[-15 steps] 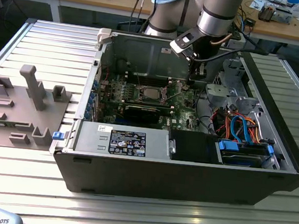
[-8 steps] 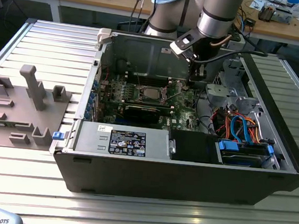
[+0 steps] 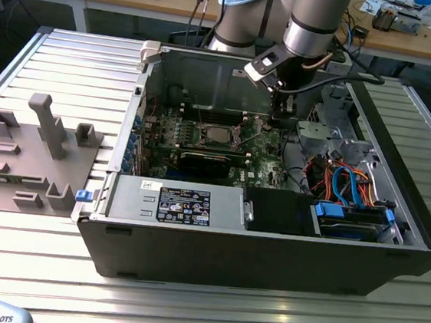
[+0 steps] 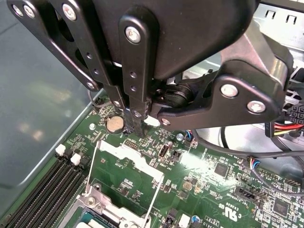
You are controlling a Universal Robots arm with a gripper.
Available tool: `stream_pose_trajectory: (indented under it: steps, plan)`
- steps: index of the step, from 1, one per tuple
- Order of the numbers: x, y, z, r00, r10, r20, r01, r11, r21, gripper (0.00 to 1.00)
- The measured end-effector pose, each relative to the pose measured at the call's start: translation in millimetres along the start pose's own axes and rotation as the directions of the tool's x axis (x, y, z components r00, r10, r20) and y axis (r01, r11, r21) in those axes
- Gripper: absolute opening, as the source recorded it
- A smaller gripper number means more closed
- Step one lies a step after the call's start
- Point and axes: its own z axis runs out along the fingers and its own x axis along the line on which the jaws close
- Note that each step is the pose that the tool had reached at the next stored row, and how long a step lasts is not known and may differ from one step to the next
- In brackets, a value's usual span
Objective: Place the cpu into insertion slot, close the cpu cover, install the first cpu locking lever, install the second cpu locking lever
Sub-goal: 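Close the cpu cover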
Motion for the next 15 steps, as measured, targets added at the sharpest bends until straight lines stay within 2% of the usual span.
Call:
stream_pose_trajectory:
  steps: [15]
  plan:
    - [-0.2,0.1,7.7,1.0000,0.000,0.0000,0.000,1.0000,0.0000,0.11]
